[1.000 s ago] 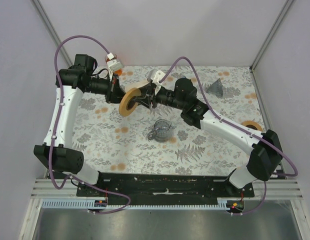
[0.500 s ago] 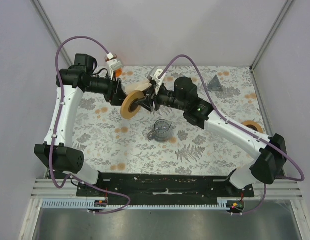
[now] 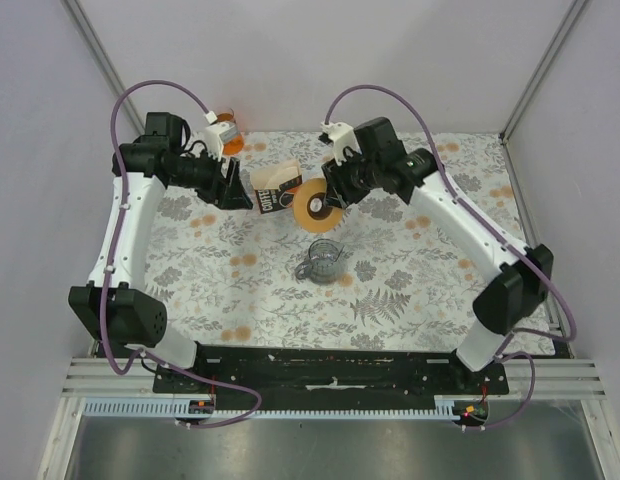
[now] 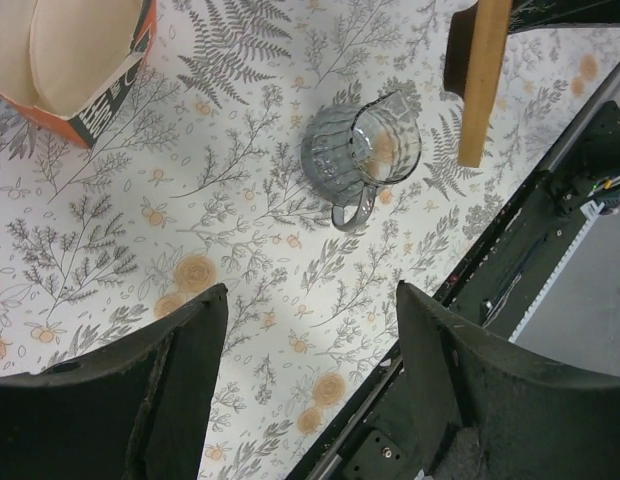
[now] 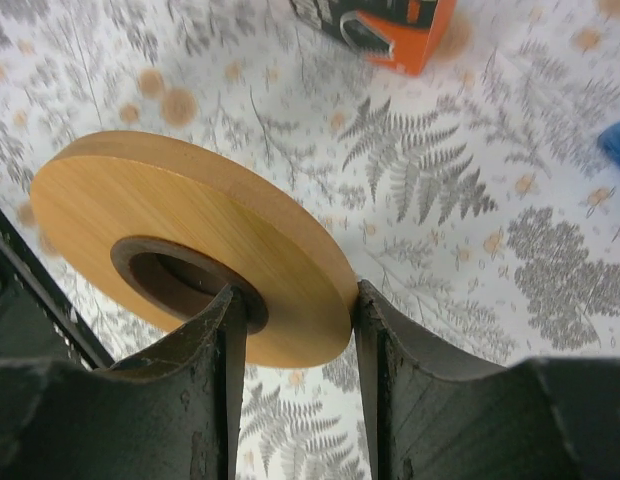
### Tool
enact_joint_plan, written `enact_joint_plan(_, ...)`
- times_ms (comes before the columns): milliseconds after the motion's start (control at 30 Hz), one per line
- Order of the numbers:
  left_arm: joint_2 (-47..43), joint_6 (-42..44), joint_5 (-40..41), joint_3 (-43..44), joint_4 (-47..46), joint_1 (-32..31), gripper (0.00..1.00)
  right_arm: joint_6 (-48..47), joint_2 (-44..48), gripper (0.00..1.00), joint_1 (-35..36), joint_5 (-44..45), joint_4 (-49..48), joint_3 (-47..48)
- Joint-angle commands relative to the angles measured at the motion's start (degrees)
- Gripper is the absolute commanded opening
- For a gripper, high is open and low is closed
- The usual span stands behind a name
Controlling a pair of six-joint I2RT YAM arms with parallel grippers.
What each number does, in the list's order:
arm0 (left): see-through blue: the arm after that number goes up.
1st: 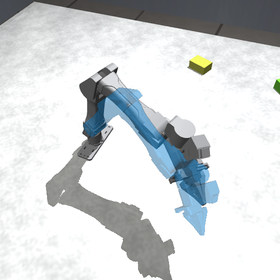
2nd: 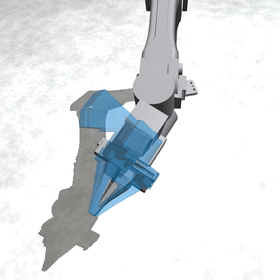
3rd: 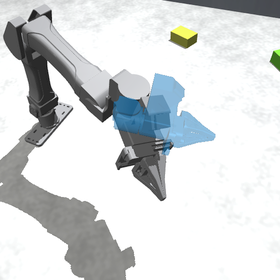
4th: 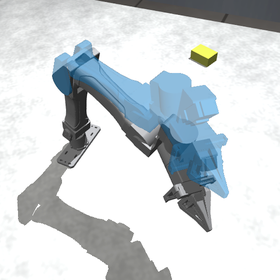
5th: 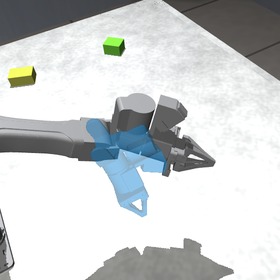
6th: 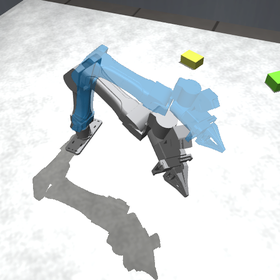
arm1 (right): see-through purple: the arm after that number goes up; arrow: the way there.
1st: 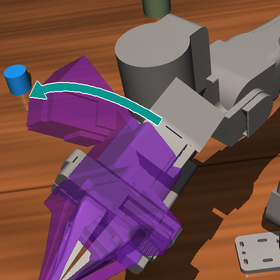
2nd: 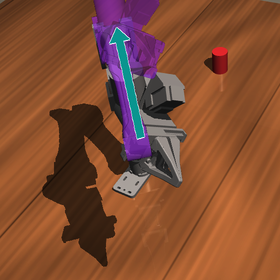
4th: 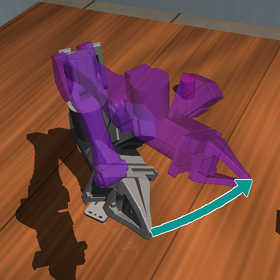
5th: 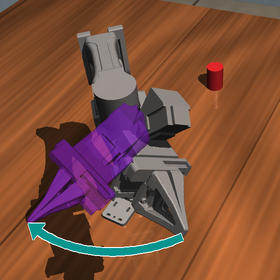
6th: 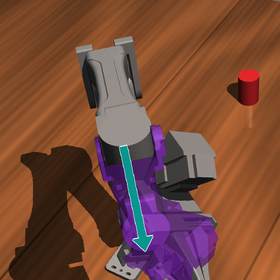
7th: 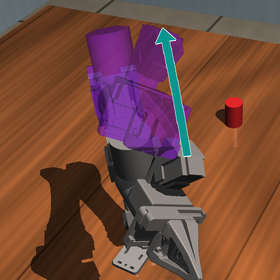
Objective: Place the coffee filter in the dripper
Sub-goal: Place the dripper holder onto the coffee server.
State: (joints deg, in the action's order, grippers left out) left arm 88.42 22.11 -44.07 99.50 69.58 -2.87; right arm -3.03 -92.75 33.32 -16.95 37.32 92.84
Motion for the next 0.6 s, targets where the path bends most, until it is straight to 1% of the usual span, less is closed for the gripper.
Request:
enact_joint_plan(0,-3.1,-2.2,3.4,-1.9,-3.8,0.1,0.74,-4.5,-11.3,0.00,0.7,2.0,27.1,14.0)
enact_joint_plan(67,-4.0,-1.6,3.2,-2.8,-3.9,0.0,0.73,-5.3,-14.1,0.00,0.8,4.0,31.2,16.2)
enact_joint_plan(133,-4.9,-0.9,3.3,-3.5,-4.0,0.1,0.73,-6.1,-15.7,0.00,1.0,5.0,33.2,17.4)
enact_joint_plan(400,-6.2,-0.7,3.3,-4.9,-4.7,0.1,0.73,-7.8,-23.6,0.00,4.4,3.5,35.6,23.6)
enact_joint_plan(567,-6.1,-0.9,1.8,-4.1,-4.2,0.0,0.73,-7.6,-29.1,0.00,4.5,6.7,37.9,27.7)
